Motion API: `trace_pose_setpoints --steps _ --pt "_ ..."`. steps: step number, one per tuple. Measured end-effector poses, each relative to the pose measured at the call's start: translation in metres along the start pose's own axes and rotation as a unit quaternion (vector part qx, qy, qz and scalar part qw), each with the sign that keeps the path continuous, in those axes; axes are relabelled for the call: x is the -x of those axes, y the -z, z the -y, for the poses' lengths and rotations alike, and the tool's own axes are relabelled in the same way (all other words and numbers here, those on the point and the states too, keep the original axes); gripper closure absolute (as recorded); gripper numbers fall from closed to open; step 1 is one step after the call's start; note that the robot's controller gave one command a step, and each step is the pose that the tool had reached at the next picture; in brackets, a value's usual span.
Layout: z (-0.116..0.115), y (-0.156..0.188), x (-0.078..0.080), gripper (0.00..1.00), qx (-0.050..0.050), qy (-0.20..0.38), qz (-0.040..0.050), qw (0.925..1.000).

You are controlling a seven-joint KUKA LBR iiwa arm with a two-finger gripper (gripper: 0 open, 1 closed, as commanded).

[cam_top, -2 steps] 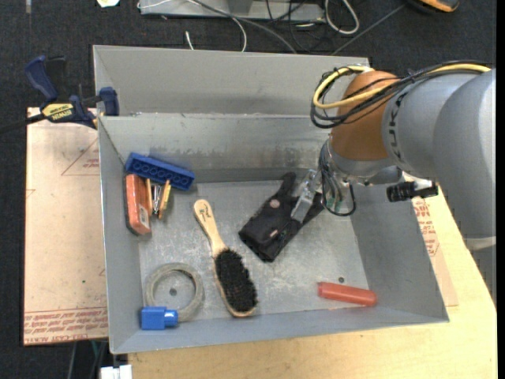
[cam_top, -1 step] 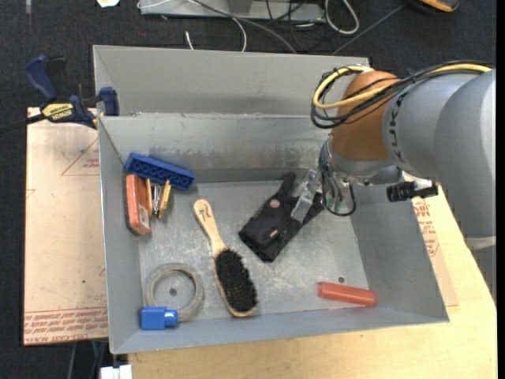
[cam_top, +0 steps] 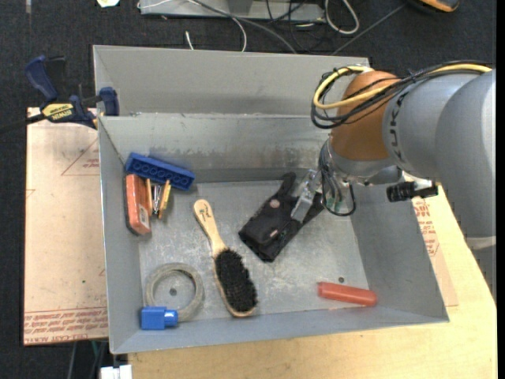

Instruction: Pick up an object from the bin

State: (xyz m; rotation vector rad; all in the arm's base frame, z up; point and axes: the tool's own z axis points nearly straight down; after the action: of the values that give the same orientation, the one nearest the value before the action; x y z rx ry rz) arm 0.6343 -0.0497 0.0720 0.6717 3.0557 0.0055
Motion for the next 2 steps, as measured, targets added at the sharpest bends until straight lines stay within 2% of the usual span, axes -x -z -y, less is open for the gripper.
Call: trace_pose_setpoints --steps 2 --pt "-0.0076 0.0002 -0.0029 1.0 0.0 -0.01 0.0022 0.9999"
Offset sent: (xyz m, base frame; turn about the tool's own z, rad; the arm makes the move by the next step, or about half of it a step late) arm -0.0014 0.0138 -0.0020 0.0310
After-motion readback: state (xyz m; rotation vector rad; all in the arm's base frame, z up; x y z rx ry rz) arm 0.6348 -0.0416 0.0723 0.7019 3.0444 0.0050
